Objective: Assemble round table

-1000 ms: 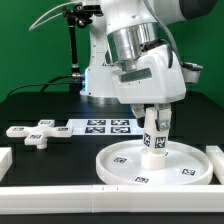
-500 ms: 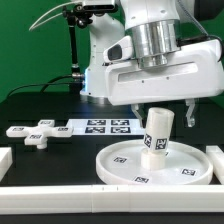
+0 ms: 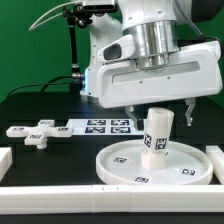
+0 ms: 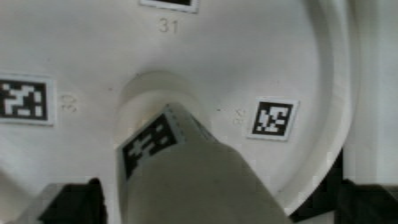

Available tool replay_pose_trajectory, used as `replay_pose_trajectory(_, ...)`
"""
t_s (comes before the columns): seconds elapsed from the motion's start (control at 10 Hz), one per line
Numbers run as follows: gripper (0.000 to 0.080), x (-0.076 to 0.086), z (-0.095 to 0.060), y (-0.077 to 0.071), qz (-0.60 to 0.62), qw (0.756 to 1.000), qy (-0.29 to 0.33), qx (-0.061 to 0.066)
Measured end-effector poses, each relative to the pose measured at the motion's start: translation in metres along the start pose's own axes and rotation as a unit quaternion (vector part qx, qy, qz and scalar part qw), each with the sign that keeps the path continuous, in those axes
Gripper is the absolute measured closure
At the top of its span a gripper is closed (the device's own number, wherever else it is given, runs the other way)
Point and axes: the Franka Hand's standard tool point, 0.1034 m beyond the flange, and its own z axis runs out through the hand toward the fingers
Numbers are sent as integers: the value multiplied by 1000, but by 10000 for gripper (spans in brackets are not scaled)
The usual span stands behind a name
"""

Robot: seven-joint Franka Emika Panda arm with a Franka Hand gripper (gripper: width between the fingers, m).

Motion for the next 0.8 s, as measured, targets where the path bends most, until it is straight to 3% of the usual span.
replay_pose_trajectory(0.4,151,2,-7,-9,-211,977,-14,-15)
replay_pose_trajectory(0.8,151,7,-12,2,-313,949,-36,-15)
